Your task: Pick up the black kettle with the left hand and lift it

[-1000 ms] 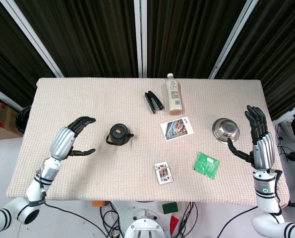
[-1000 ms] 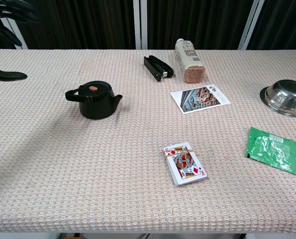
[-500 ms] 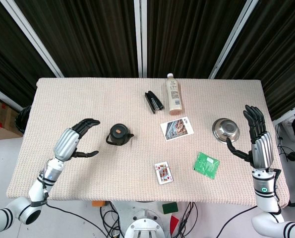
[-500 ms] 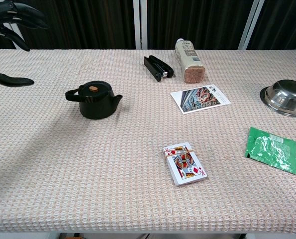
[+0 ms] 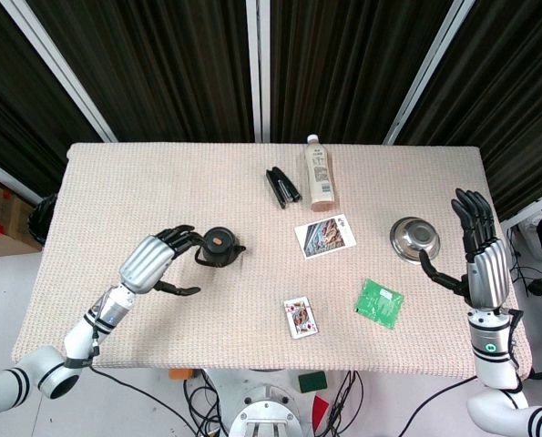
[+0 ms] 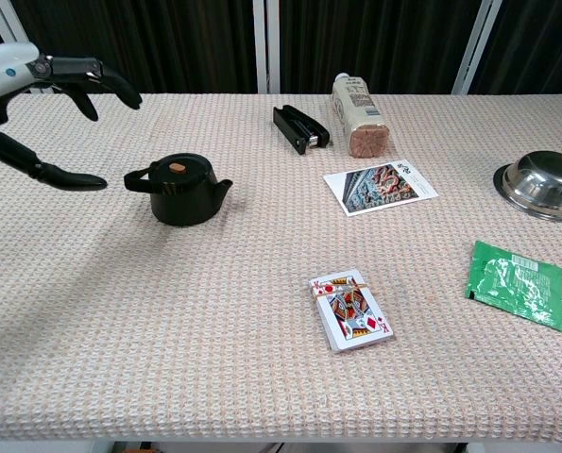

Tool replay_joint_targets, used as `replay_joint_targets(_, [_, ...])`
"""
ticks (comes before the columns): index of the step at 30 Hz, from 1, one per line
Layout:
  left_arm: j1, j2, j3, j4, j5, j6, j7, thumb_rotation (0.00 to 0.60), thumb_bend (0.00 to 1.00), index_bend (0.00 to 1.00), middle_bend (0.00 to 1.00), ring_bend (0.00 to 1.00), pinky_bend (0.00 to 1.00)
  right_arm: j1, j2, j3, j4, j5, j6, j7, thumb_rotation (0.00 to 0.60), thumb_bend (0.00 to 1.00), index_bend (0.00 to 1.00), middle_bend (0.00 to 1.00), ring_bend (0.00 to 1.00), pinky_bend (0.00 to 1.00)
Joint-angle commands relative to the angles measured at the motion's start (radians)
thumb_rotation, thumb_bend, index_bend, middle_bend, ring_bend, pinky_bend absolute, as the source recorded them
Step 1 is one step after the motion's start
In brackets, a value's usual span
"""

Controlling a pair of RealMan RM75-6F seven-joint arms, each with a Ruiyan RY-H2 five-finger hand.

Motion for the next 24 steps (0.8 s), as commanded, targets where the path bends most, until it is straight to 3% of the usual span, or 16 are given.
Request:
replay_joint_targets(1, [-0.037, 0.010, -0.006, -0.016, -0.032, -0.086, 0.130, 0.281, 0.00, 0.34, 0.30, 0.21, 0.31, -0.003, 0.007, 0.004, -0.005, 0.006, 0.000, -0.003, 0.600, 0.33, 0.00, 0.00, 0.00, 0.01])
replay_joint_targets(10, [-0.073, -0.004, -0.021, -0.089, -0.120, -0.200, 0.280, 0.279, 0.00, 0.35, 0.35, 0.25, 0.31, -0.009, 0.005, 0.006, 0.016, 0.037, -0.017, 0.009, 0.600, 0.33, 0.00, 0.00, 0.00, 0.01])
replay_joint_targets(24, [-0.109, -0.030, -0.031, -0.108, -0.176, -0.257, 0.280, 0.278, 0.00, 0.39, 0.40, 0.34, 0.31, -0.003, -0.011, 0.009, 0.066, 0.058, -0.039, 0.031, 0.600, 0.33, 0.00, 0.00, 0.00, 0.01])
